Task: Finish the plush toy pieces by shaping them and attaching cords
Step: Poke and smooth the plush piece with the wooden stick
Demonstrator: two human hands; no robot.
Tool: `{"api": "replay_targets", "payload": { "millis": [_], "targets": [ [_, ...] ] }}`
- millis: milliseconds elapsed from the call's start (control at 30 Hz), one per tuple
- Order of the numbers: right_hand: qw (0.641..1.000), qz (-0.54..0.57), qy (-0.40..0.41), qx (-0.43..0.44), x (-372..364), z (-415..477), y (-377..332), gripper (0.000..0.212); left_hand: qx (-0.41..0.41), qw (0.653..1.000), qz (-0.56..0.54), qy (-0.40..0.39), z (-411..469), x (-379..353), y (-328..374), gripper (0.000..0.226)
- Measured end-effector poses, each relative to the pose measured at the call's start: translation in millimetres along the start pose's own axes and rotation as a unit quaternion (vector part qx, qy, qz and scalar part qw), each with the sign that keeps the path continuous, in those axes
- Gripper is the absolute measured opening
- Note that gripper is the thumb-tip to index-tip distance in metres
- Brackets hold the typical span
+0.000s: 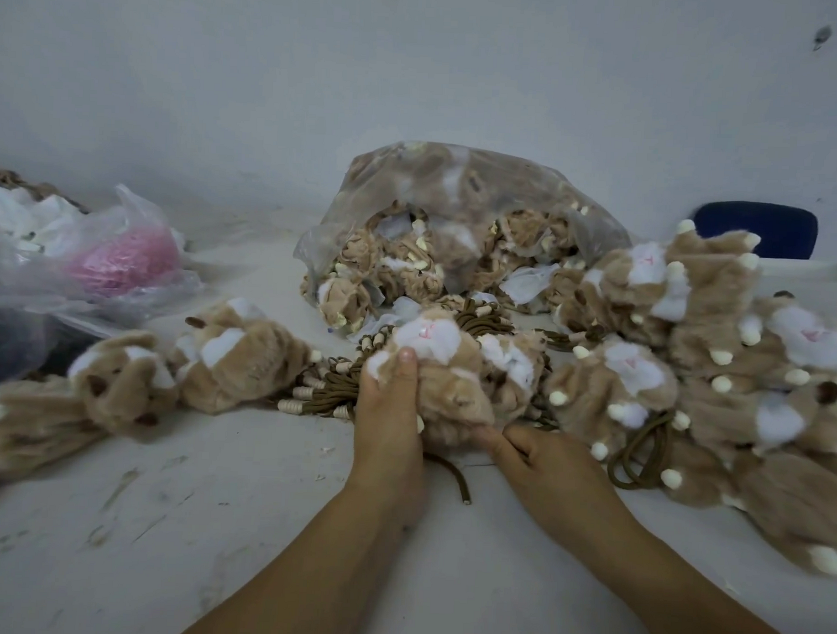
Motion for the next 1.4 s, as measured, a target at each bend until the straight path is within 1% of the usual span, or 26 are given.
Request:
{"api": "replay_targets", "payload": {
  "millis": [33,100,167,233,333,467,533,600,700,800,933,1000,1033,1100,1167,1233,1300,1400],
  "targets": [
    [1.000,-0.003,0.002,0.000,1,0,0,0.054,-0.004,1.000,-0.009,0.008,1,2,3,0.035],
    [1.000,0.004,0.014,-0.002,2,-2,0,0.055,-0.001,1.000,-0.028,0.010,2,1,5,0.048],
    [0.999,0.020,0.028,-0.004,3,-2,-1,0.054,0.021,0.999,-0.043,-0.011,0,-5,4,0.059],
    [0.998,0.038,0.039,-0.008,3,-1,0,0.052,0.046,0.997,-0.047,-0.037,-3,-11,-1,0.061],
    [0.998,0.038,0.045,0.009,5,-1,1,0.050,0.060,0.996,-0.032,-0.057,-5,-14,-4,0.057],
    [0.998,-0.009,0.047,0.048,8,0,-4,0.061,0.063,0.994,0.056,-0.068,-6,-12,-6,0.037],
    [0.997,-0.030,0.045,0.049,5,-1,-4,0.052,0.056,0.990,0.102,-0.079,-7,-12,-9,0.034],
    [0.999,-0.009,0.039,0.023,1,-3,-3,0.044,0.055,0.987,0.118,-0.090,-10,-16,-11,0.030],
    [0.999,0.026,0.033,-0.028,-3,-5,-1,0.042,0.052,0.987,0.118,-0.098,-12,-21,-12,0.028],
    [0.999,0.021,0.030,-0.039,-2,-5,-1,0.044,0.047,0.991,0.093,-0.080,-13,-19,-11,0.028],
    [0.999,-0.026,0.042,0.015,6,-3,-7,0.051,0.051,0.998,0.032,-0.022,-8,-5,-6,0.052],
    [0.995,-0.072,0.047,0.053,9,-1,-7,0.054,0.054,0.998,0.014,-0.003,-5,-1,-3,0.058],
    [0.992,-0.095,0.045,0.064,11,-1,-7,0.056,0.053,0.998,0.019,-0.001,-4,1,-3,0.053],
    [0.989,-0.116,0.047,0.080,13,-1,-7,0.058,0.041,0.998,0.053,0.000,-3,2,-3,0.037],
    [0.989,-0.112,0.045,0.085,15,-1,-8,0.062,0.033,0.996,0.082,-0.003,-6,1,-3,0.030],
    [0.990,-0.099,0.049,0.088,16,0,-11,0.065,0.036,0.995,0.093,-0.011,-10,-3,-5,0.031],
    [0.993,-0.071,0.053,0.079,15,-1,-12,0.058,0.038,0.994,0.100,-0.021,-13,-9,-8,0.032],
    [0.999,-0.001,0.033,0.017,3,-4,-9,0.041,0.038,0.992,0.110,-0.038,-13,-15,-10,0.035]
  ]
}}
Point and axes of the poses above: each hand's wrist, its own z-axis towards the middle knuckle, its own x-axis out of the back of the hand, y = z × x, the point moved 7 cm from there along z, towards the middle knuckle, and after that the axes turned 5 degrees about -z, right-handed, at the moved point
